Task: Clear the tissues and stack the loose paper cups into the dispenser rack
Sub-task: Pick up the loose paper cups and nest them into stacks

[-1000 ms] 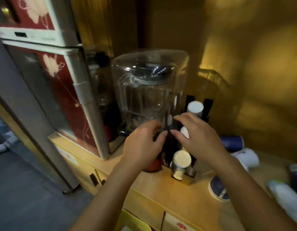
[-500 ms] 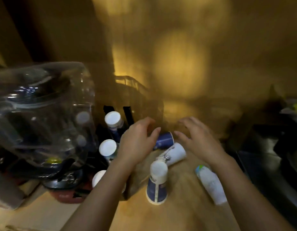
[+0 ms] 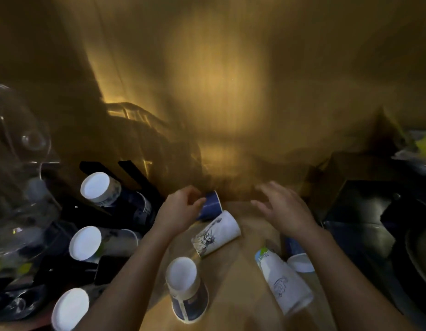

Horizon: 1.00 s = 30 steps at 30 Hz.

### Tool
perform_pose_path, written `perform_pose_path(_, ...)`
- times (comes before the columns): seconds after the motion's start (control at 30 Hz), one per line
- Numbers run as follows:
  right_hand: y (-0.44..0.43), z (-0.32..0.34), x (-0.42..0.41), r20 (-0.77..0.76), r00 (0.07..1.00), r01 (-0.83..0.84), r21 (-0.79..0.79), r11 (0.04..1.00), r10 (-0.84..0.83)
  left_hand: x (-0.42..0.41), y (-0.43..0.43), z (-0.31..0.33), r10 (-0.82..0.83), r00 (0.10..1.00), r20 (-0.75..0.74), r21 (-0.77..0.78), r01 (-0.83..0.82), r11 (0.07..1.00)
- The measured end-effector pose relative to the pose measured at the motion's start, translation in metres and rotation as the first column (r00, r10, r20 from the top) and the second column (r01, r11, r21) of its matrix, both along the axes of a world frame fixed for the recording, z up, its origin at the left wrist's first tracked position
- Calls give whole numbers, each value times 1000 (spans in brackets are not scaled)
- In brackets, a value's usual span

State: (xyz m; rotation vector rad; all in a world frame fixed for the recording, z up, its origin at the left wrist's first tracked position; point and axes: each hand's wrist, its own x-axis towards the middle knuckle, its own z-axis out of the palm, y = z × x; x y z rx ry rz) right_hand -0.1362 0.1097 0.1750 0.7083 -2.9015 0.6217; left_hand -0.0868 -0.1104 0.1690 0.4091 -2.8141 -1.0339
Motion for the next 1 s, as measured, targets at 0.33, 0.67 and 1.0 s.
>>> perform_pose_path(0.33, 10, -93, 1, 242, 963, 42, 299, 953, -118, -42, -41, -90, -206, 814, 542, 87, 190, 978)
perform_pose_path(0.67, 16, -141, 21, 348, 884, 164, 395, 904, -313, -54, -38, -136, -271, 574, 773, 71, 347, 935)
perform_pose_path(1.0, 12, -155, 22, 436, 825, 213, 350, 912, -360, -40, -35, -144, -251, 800, 544, 321, 78, 944)
